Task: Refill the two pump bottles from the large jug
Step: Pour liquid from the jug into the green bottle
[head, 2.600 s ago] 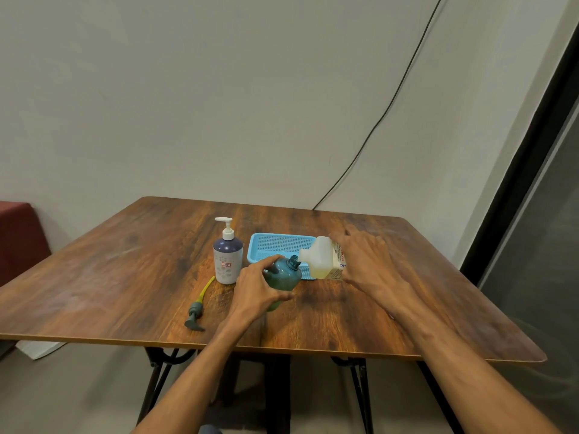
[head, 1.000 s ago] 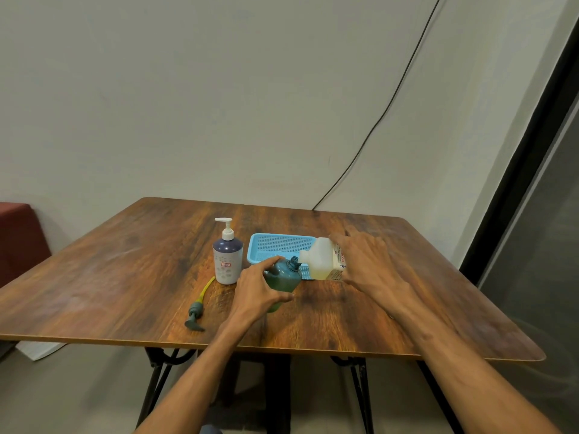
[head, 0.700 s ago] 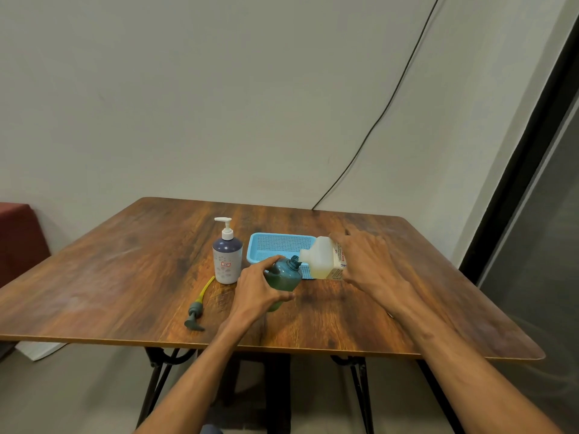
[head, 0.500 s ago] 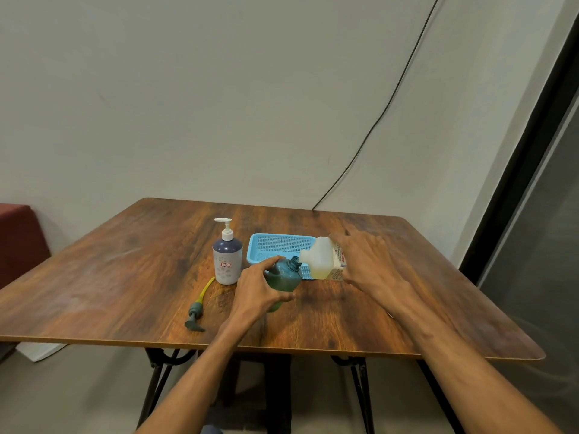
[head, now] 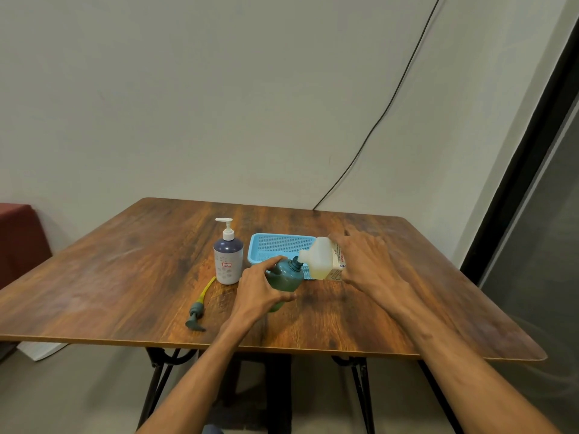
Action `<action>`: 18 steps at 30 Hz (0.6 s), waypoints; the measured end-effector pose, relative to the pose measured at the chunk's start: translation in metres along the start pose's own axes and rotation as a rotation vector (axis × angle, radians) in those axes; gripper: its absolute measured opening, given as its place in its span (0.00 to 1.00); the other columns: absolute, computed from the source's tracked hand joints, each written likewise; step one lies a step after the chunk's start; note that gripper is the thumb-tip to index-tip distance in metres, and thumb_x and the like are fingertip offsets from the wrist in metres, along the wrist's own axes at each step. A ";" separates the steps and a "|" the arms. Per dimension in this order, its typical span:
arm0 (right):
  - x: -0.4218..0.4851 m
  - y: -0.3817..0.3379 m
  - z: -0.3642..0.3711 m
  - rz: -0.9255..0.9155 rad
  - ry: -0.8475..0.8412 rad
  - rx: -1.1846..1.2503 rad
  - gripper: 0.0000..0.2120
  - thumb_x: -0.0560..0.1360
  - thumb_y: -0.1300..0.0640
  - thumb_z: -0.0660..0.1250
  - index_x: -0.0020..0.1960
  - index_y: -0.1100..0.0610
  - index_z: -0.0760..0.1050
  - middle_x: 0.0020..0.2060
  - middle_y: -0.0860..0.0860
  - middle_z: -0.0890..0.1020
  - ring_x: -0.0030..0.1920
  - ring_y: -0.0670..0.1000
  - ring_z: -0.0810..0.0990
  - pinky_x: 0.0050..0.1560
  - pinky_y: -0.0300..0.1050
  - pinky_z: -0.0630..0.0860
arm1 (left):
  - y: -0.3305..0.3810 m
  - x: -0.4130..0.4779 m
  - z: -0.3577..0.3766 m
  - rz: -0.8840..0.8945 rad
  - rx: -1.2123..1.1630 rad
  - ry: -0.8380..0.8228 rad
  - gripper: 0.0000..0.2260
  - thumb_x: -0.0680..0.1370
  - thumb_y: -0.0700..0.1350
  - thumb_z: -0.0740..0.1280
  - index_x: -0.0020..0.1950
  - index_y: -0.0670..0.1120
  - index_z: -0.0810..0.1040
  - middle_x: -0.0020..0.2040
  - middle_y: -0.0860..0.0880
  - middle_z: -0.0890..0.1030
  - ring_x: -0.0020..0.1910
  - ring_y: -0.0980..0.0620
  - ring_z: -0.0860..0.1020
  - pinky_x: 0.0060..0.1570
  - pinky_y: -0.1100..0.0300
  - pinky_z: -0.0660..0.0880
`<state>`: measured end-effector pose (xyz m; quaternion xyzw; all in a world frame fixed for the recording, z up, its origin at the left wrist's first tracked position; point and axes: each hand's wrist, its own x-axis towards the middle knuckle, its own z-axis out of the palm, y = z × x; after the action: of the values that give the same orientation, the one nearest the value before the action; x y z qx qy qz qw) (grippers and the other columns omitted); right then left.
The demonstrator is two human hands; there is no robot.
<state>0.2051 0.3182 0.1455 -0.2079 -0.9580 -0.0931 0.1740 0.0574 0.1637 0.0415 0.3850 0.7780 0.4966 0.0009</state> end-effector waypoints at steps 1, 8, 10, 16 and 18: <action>0.000 0.000 0.000 0.001 0.002 -0.002 0.31 0.66 0.47 0.78 0.66 0.47 0.71 0.51 0.49 0.74 0.52 0.53 0.77 0.50 0.52 0.74 | 0.000 0.000 0.000 0.000 -0.002 -0.001 0.36 0.63 0.48 0.82 0.69 0.52 0.73 0.58 0.55 0.76 0.53 0.59 0.74 0.45 0.75 0.69; -0.006 0.000 -0.001 0.015 -0.019 0.034 0.32 0.67 0.47 0.76 0.68 0.48 0.71 0.53 0.50 0.74 0.53 0.54 0.77 0.51 0.51 0.74 | -0.001 -0.003 0.001 -0.005 -0.017 -0.013 0.36 0.63 0.48 0.82 0.69 0.52 0.73 0.60 0.53 0.77 0.53 0.58 0.74 0.44 0.74 0.71; -0.007 0.000 0.000 0.029 -0.030 0.059 0.33 0.67 0.48 0.77 0.69 0.48 0.70 0.54 0.50 0.74 0.54 0.54 0.77 0.52 0.51 0.73 | -0.001 -0.004 0.002 -0.016 -0.029 -0.018 0.36 0.63 0.47 0.82 0.69 0.52 0.73 0.61 0.52 0.77 0.54 0.58 0.74 0.44 0.74 0.71; -0.009 -0.002 -0.001 0.045 -0.042 0.127 0.35 0.66 0.49 0.77 0.71 0.48 0.70 0.55 0.51 0.75 0.55 0.54 0.77 0.55 0.53 0.76 | -0.001 -0.004 0.001 -0.035 -0.041 -0.025 0.37 0.64 0.47 0.82 0.70 0.52 0.72 0.63 0.51 0.77 0.54 0.59 0.73 0.41 0.75 0.70; -0.011 -0.001 0.000 0.053 -0.037 0.149 0.35 0.65 0.50 0.78 0.70 0.48 0.71 0.54 0.51 0.75 0.54 0.54 0.77 0.54 0.51 0.76 | -0.001 -0.005 0.001 -0.044 -0.048 -0.021 0.37 0.64 0.48 0.82 0.70 0.51 0.72 0.63 0.51 0.77 0.54 0.58 0.73 0.41 0.75 0.70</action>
<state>0.2135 0.3132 0.1412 -0.2212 -0.9596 -0.0130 0.1735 0.0603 0.1617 0.0381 0.3728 0.7740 0.5109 0.0292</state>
